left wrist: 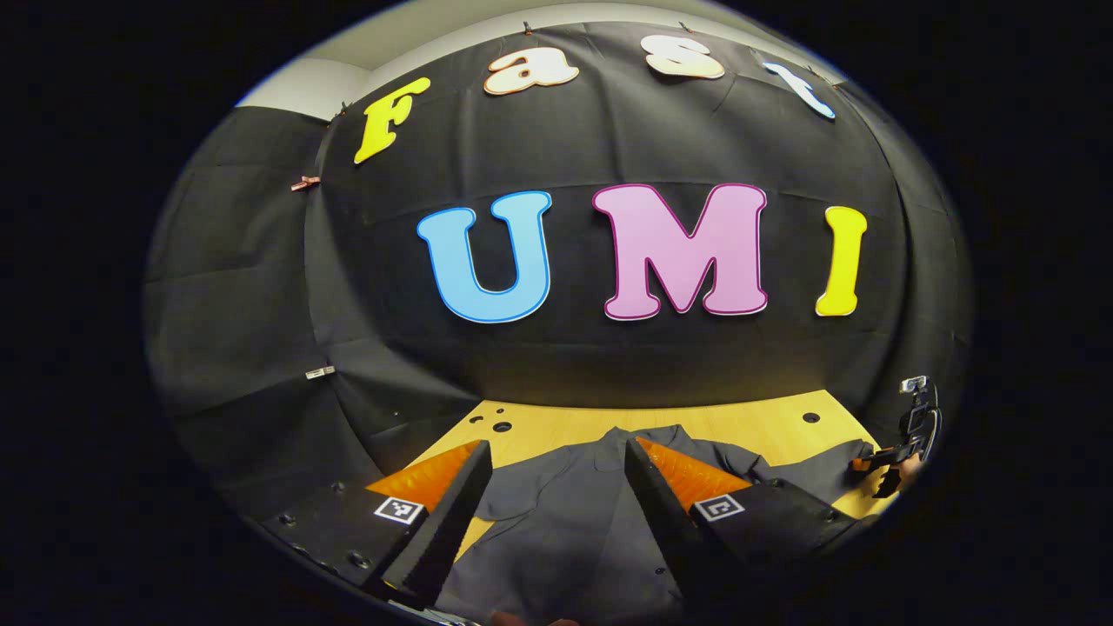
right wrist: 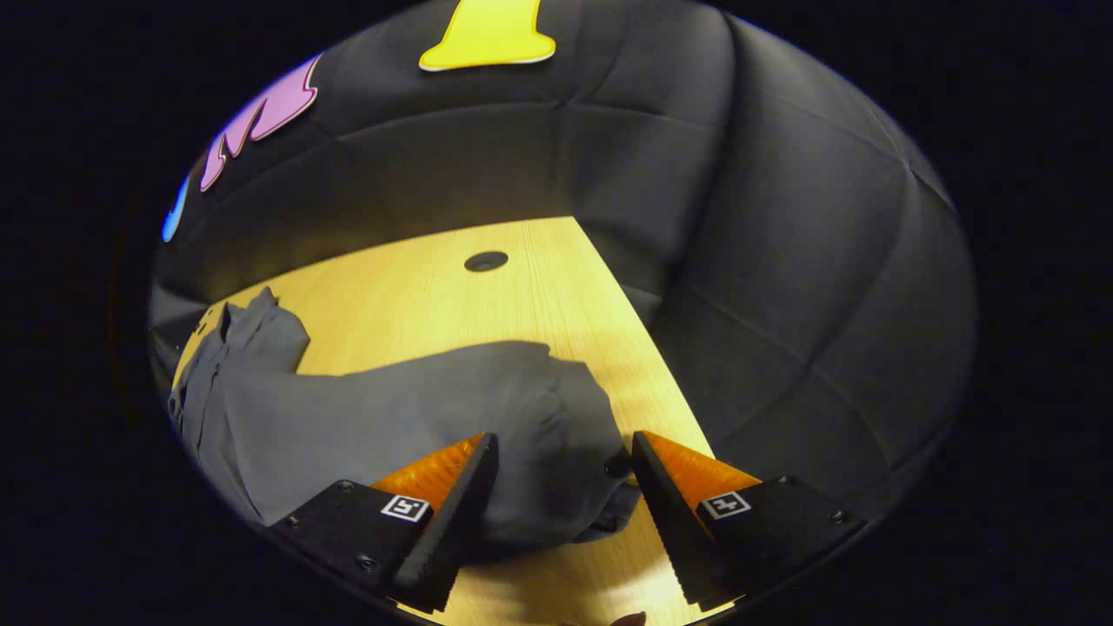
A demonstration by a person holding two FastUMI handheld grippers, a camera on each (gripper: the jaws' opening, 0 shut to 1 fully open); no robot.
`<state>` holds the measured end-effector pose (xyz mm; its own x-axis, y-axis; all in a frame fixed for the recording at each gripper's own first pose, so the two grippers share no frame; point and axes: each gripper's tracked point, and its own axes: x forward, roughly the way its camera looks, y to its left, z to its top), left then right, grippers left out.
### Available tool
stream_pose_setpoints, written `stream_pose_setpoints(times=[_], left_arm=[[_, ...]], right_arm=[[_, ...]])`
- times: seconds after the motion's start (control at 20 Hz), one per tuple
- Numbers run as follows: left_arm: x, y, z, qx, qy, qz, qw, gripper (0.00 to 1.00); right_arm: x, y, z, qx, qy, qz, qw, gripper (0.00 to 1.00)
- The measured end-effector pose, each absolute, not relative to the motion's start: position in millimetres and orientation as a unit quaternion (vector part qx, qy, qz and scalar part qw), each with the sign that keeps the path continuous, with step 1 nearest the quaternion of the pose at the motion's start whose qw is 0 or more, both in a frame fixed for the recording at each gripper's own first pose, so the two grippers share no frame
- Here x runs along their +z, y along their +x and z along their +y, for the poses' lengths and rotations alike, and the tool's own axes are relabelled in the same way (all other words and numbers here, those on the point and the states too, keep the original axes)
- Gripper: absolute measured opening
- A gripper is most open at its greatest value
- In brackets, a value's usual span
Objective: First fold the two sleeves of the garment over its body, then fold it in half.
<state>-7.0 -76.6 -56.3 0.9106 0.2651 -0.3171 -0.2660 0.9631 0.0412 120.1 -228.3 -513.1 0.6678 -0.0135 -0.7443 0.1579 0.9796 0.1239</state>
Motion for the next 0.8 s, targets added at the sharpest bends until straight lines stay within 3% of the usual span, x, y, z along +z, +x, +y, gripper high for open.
stream_pose_setpoints(times=[0.15, 0.35, 0.55, 0.8], left_arm=[[-53.8, -3.6, -73.7, 0.130, 0.002, 0.156, 0.979, 0.97], [-58.5, -0.3, -64.8, 0.111, -0.014, 0.149, 0.983, 0.97], [-62.1, 3.0, -38.4, 0.092, -0.022, 0.139, 0.986, 0.97], [-67.2, 3.0, 1.6, 0.059, -0.017, 0.126, 0.990, 0.97]], right_arm=[[-514.8, 116.0, -230.3, -0.063, 0.103, 0.415, 0.902, 0.96], [-518.0, 120.4, -227.8, -0.078, 0.126, 0.440, 0.886, 0.08], [-481.0, 114.0, -223.2, -0.104, 0.143, 0.411, 0.894, 0.05], [-383.7, 106.2, -192.7, -0.105, 0.172, 0.330, 0.922, 0.06]])
